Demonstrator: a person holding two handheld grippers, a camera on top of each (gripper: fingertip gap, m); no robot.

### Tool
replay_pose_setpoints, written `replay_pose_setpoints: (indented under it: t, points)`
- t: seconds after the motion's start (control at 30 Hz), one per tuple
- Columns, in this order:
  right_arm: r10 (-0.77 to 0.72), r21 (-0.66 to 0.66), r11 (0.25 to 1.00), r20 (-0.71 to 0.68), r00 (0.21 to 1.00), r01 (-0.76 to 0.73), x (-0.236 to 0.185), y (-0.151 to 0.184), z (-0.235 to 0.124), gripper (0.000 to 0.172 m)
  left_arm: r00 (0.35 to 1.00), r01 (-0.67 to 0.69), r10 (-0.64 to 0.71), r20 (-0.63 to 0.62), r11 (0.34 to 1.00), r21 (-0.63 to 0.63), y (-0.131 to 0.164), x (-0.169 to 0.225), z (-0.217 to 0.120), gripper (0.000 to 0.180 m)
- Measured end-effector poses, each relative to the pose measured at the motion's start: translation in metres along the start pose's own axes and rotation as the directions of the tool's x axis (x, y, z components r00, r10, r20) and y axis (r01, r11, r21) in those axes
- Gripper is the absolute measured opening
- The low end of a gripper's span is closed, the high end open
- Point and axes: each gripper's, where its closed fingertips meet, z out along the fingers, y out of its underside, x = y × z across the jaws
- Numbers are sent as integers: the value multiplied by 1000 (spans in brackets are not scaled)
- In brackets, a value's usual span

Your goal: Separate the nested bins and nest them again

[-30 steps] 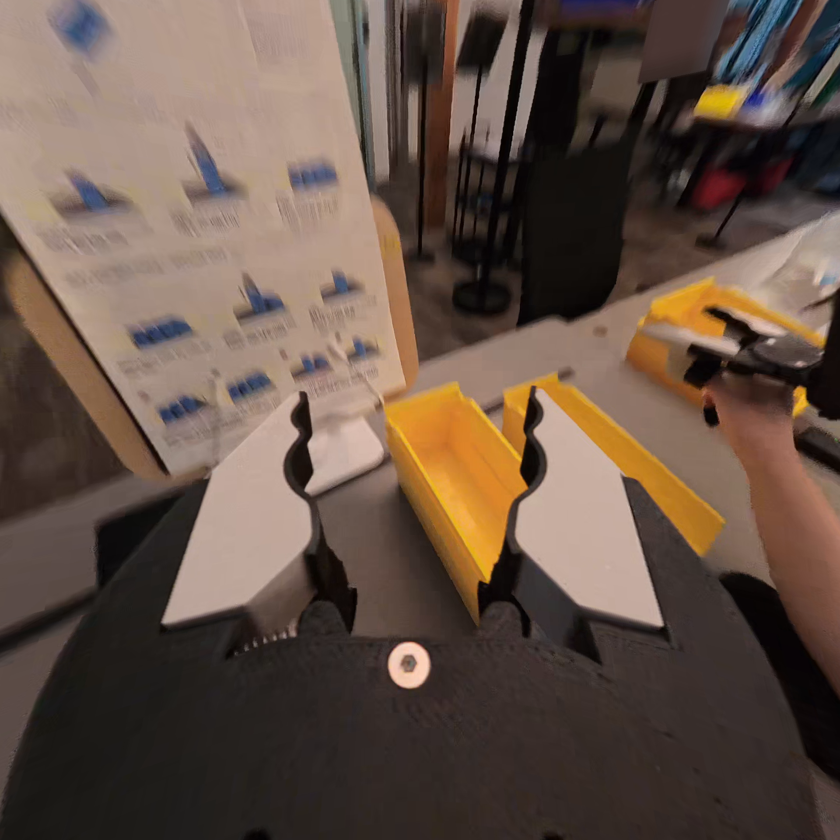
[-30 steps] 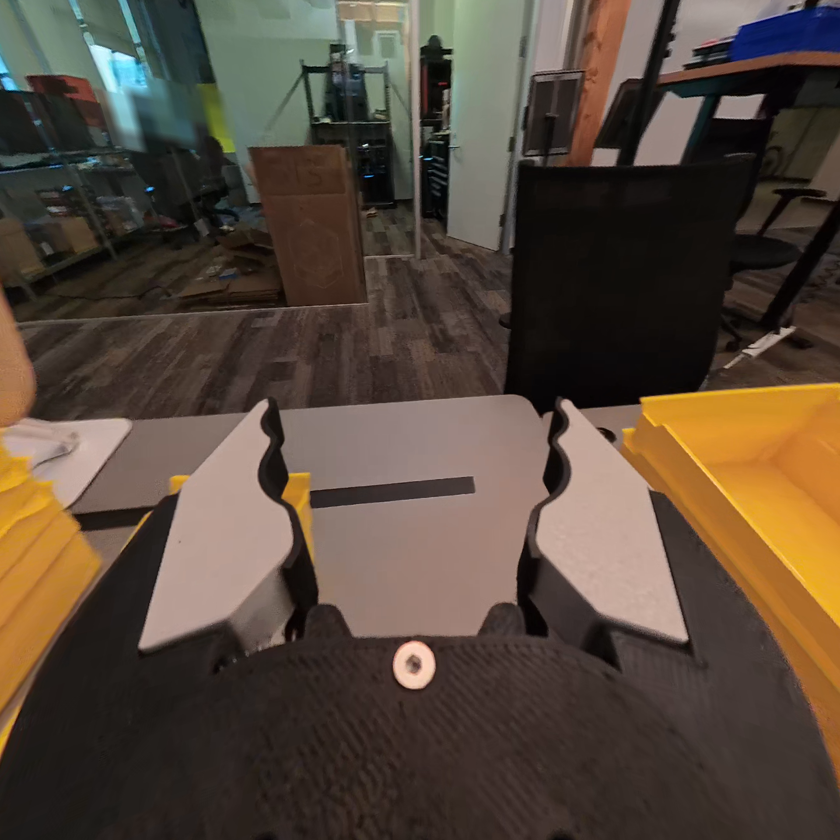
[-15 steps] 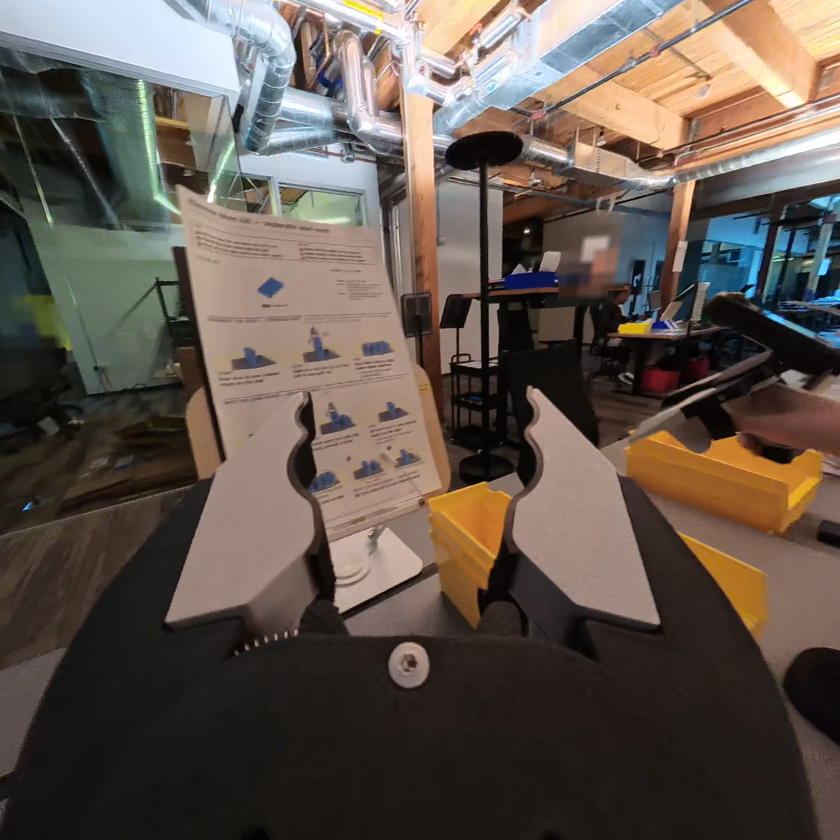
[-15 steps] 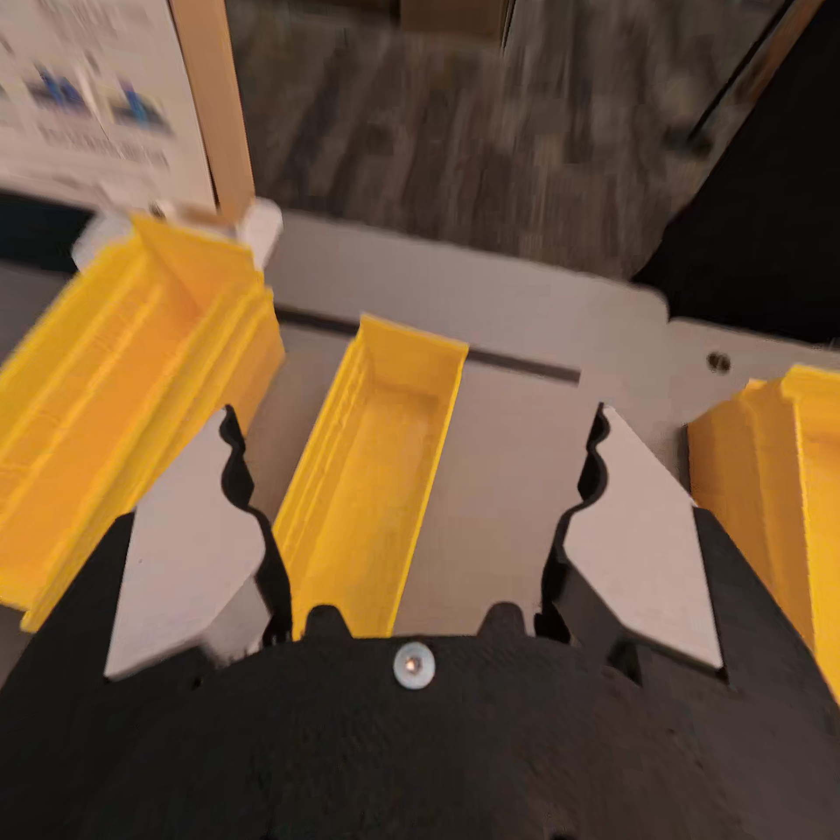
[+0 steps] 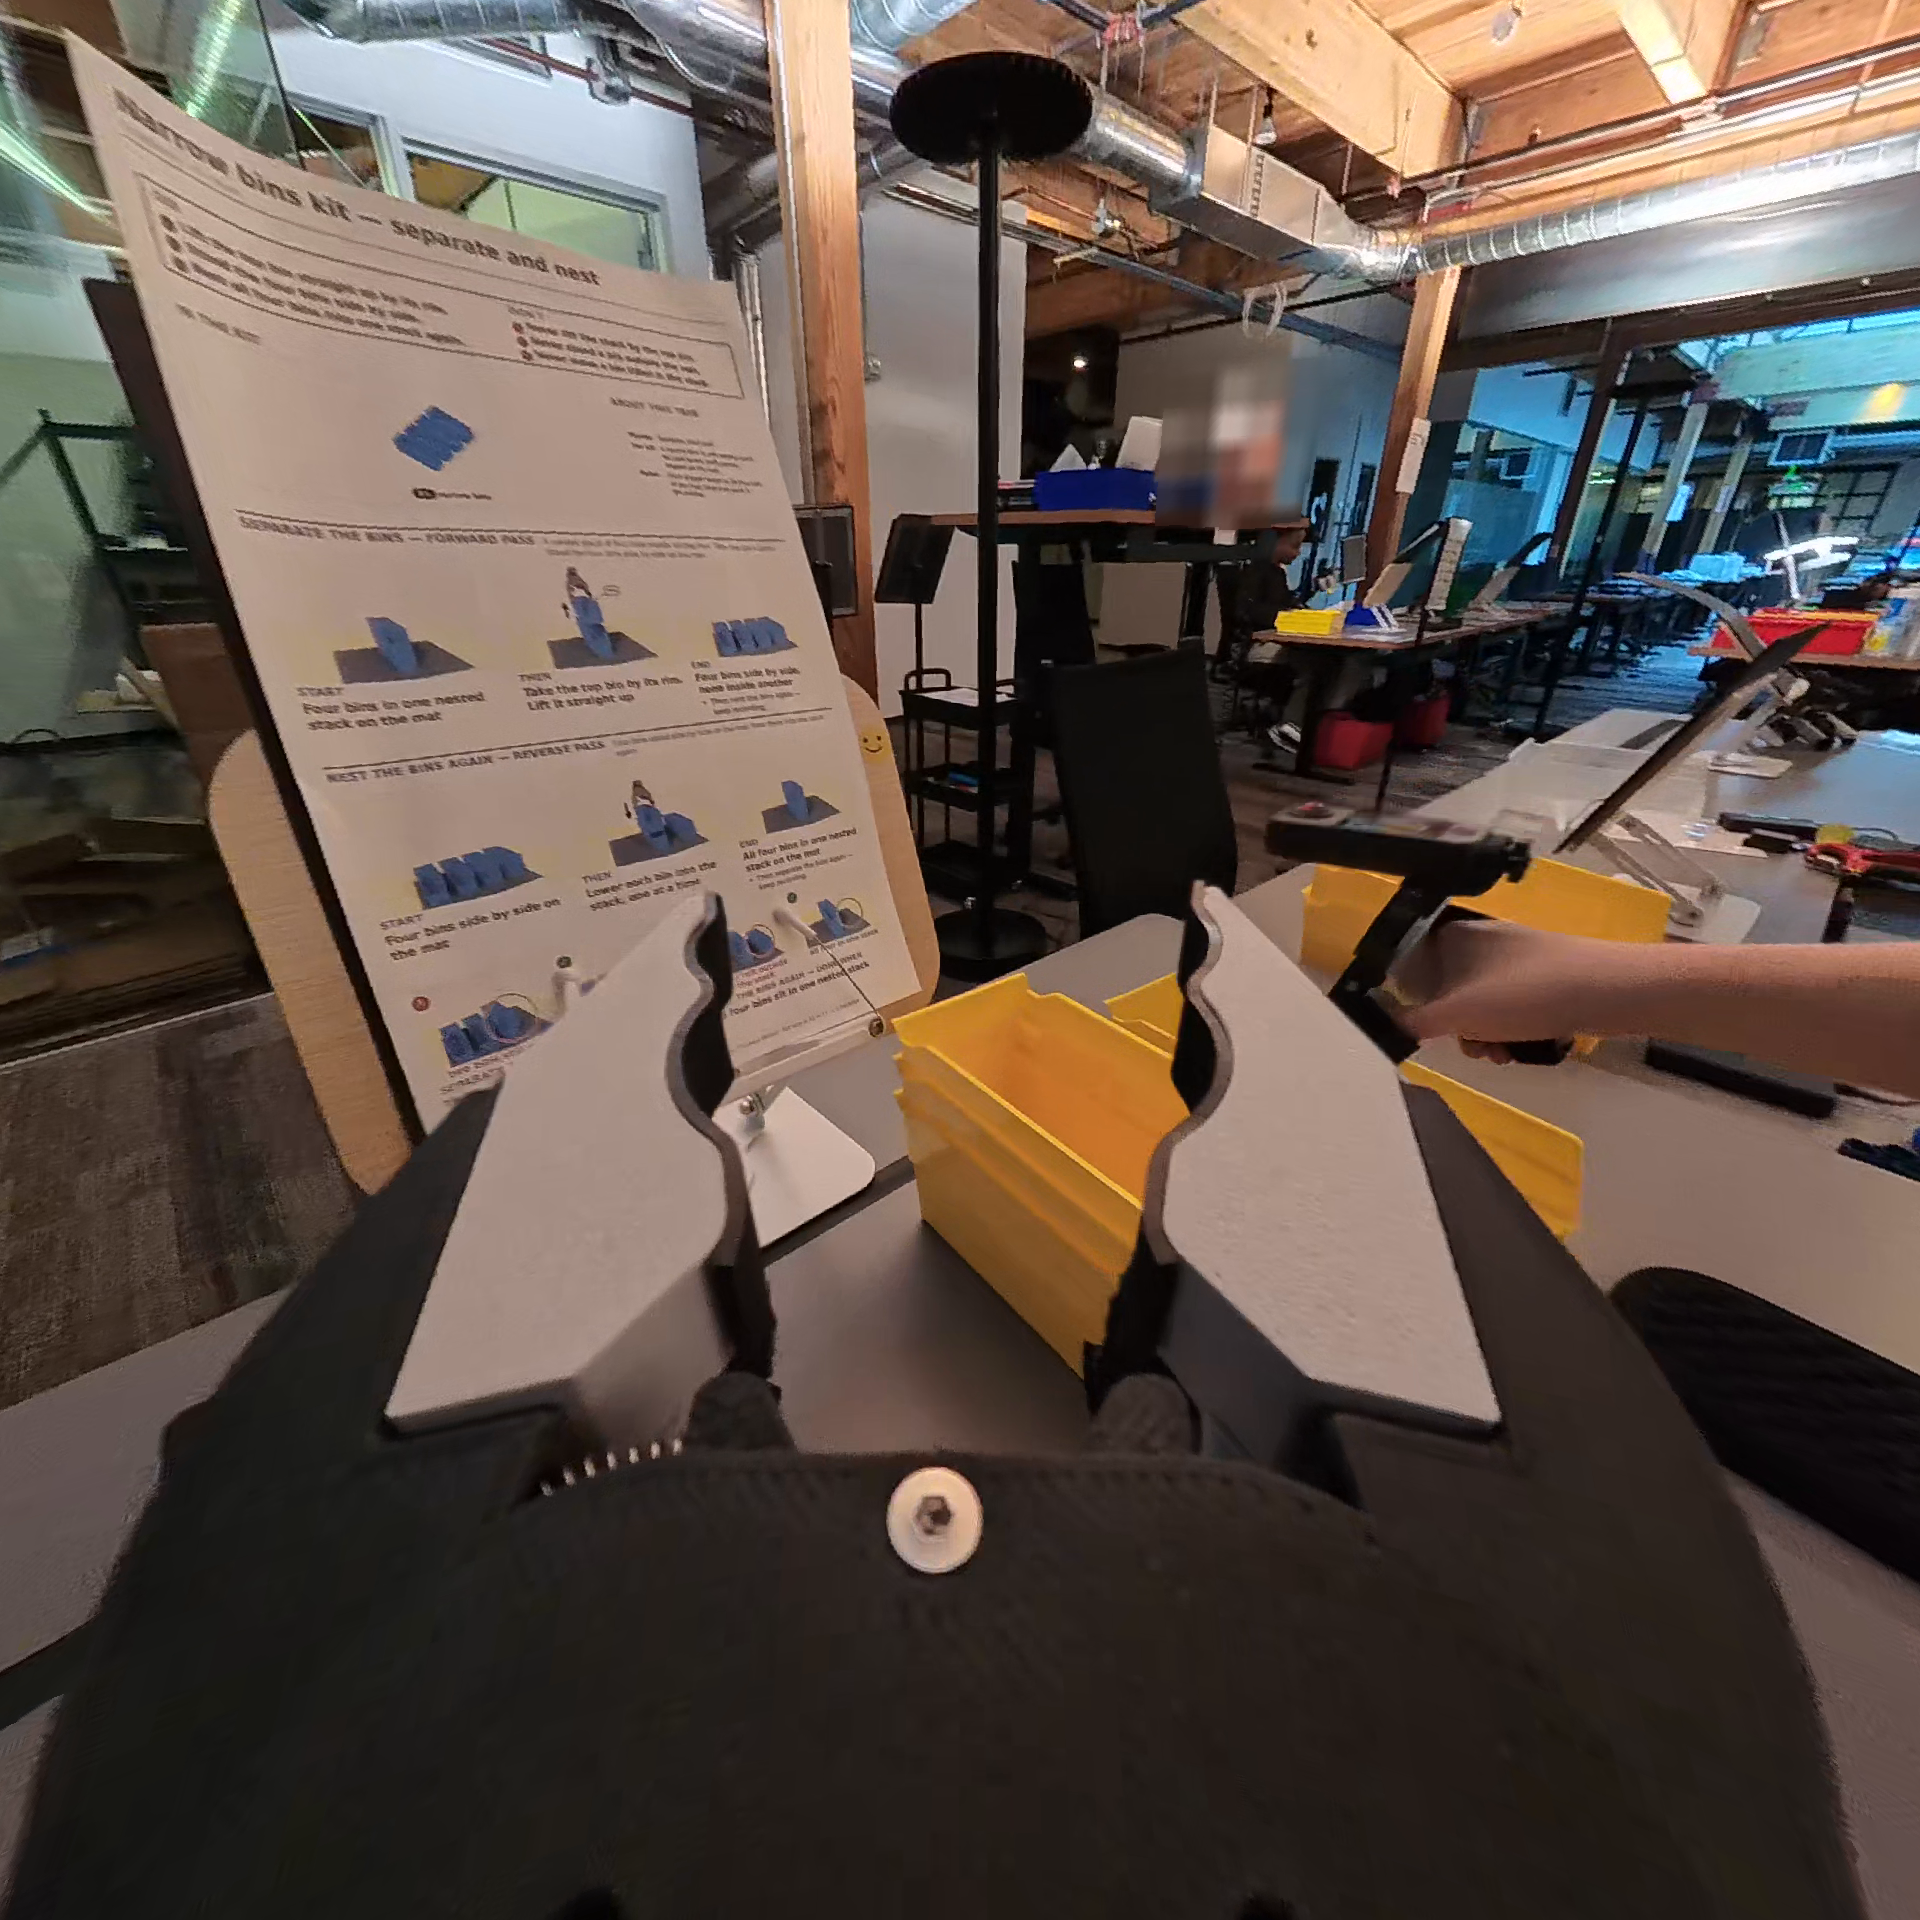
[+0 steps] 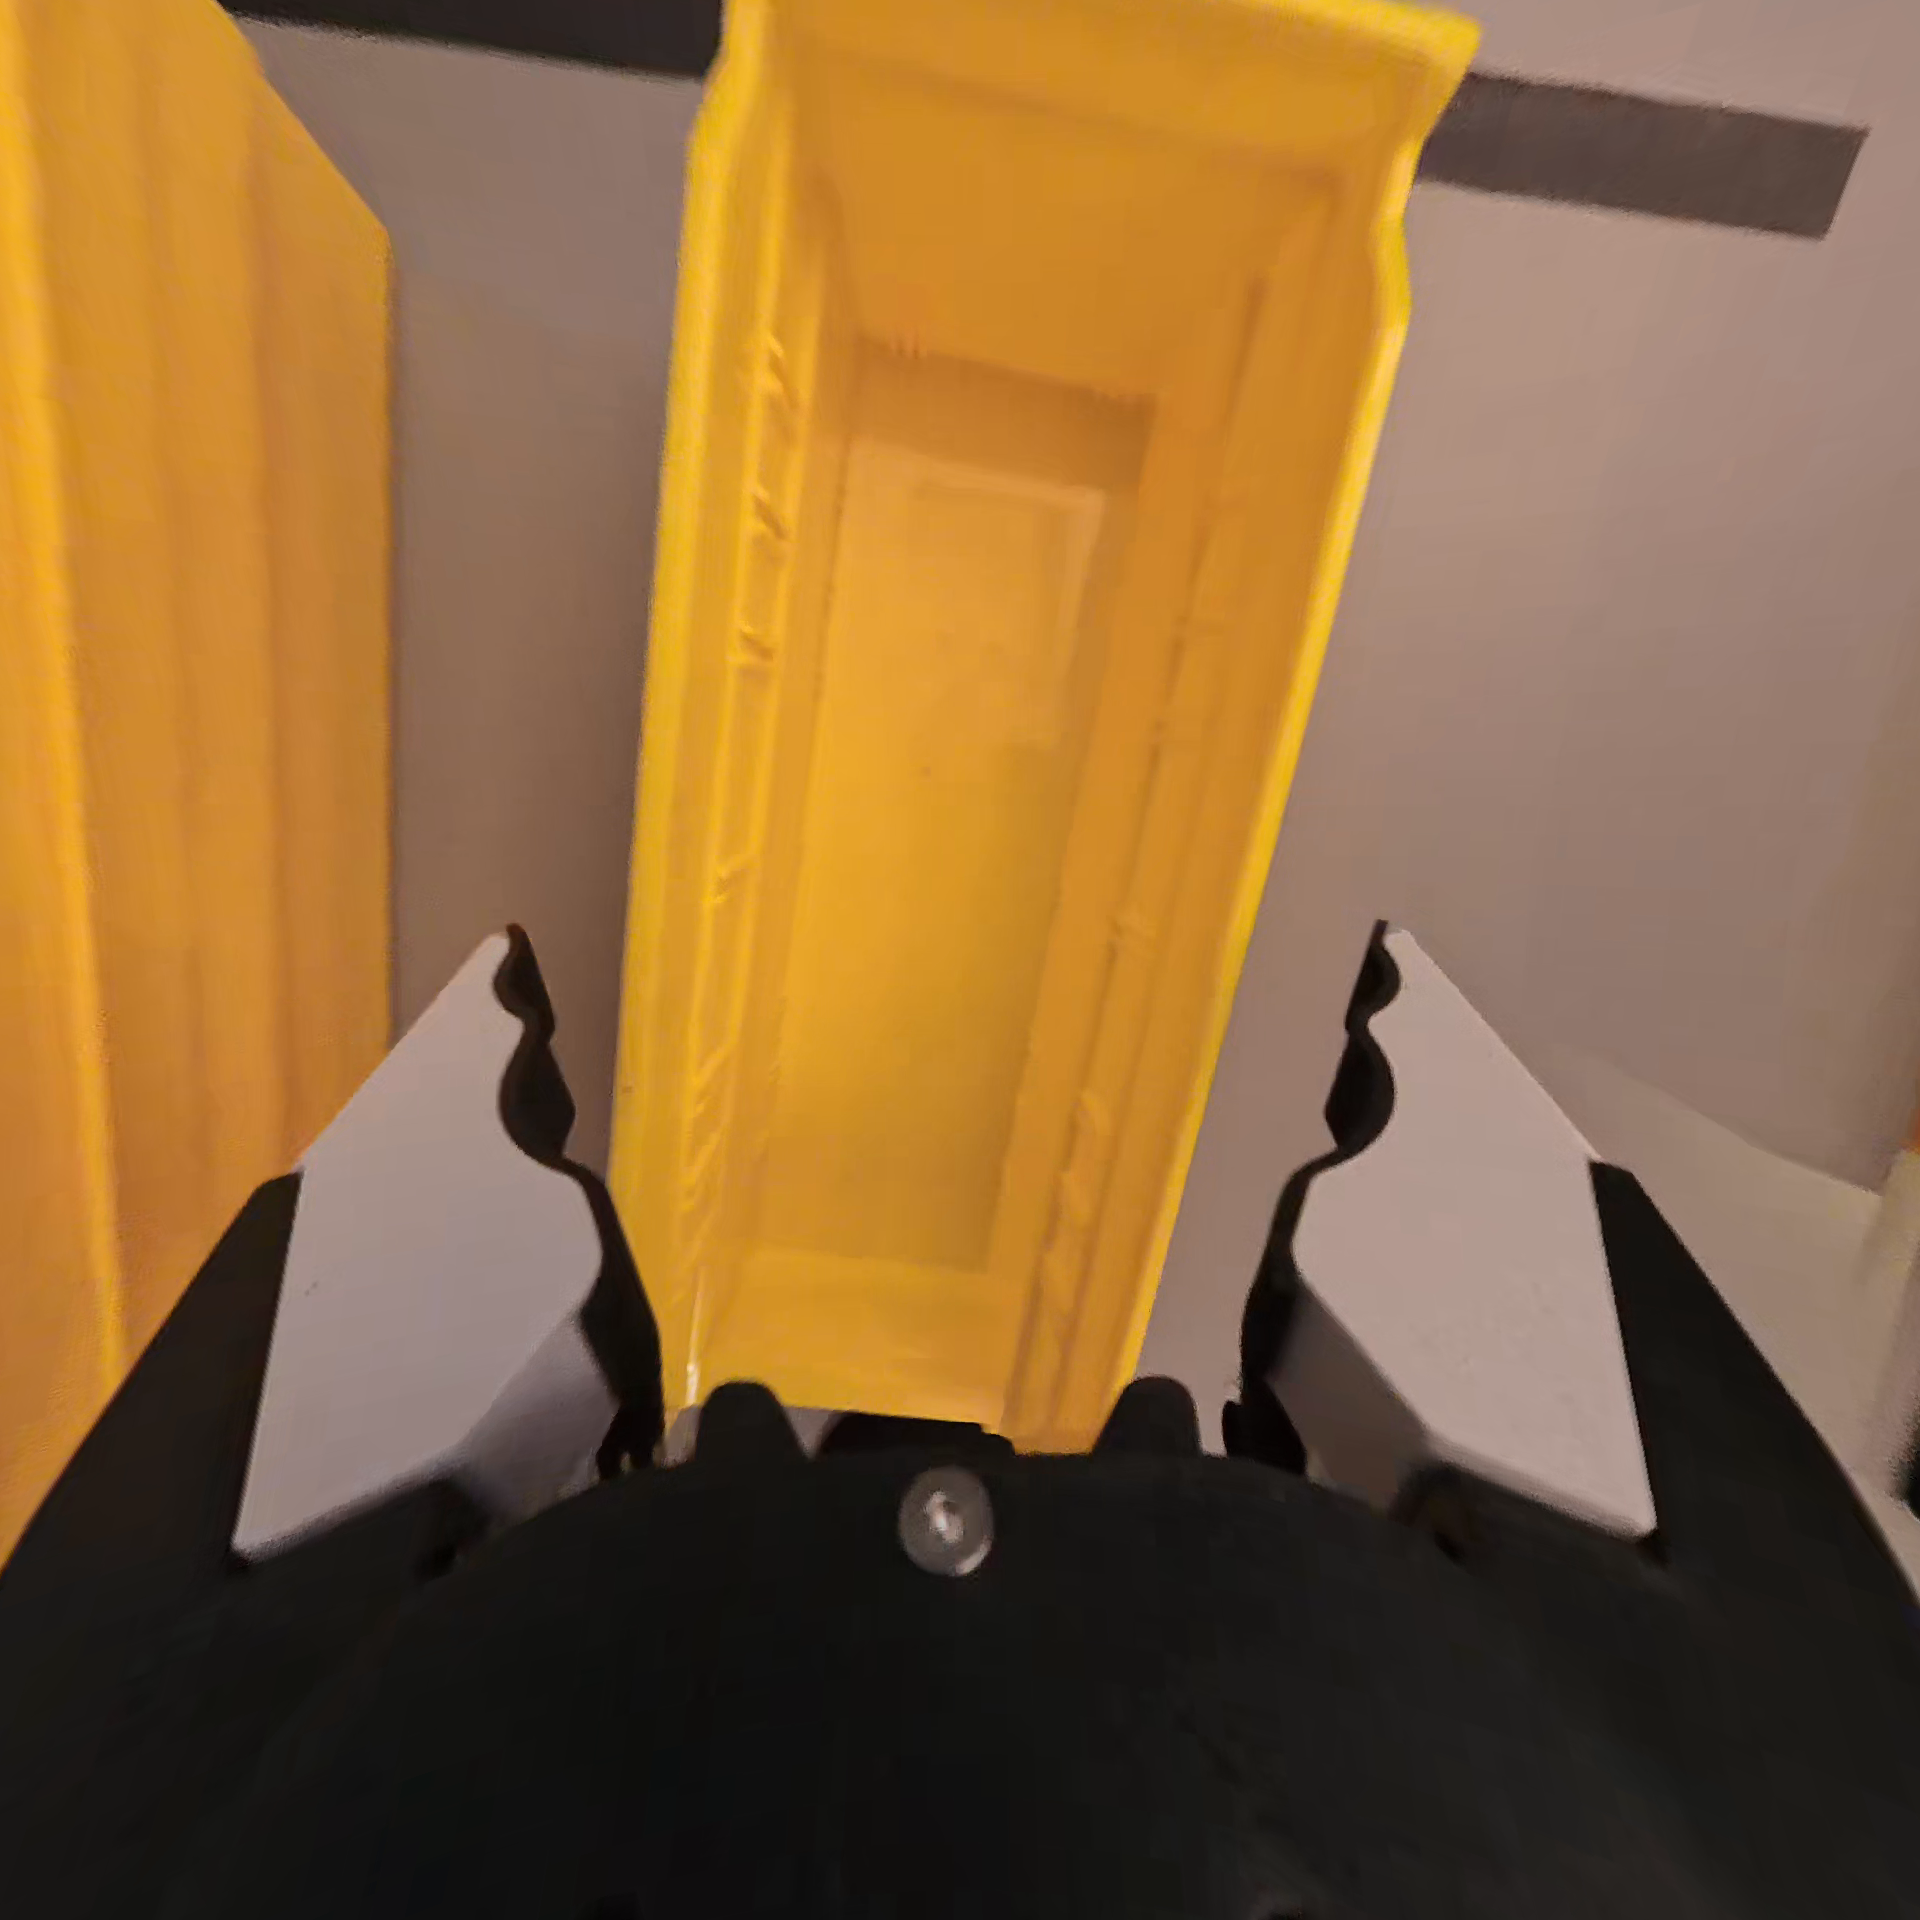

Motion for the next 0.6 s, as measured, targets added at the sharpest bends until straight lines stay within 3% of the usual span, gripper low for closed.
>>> replay_pose_setpoints:
  t: [0.23,0.37,0.6]
  points:
    - [65,-102,993,30,997,-61,-5,13,29,140,996,78,-78,-54,997,5,-1,-8,-5,86]
    - [55,-152,987,25,998,-50,-1,15,23,117,990,138,-136,-45,990,24,-2,-21,-11,87]
    - [75,-189,979,11,997,-72,7,27,-10,108,982,184,-182,-54,982,45,-4,-30,-17,86]
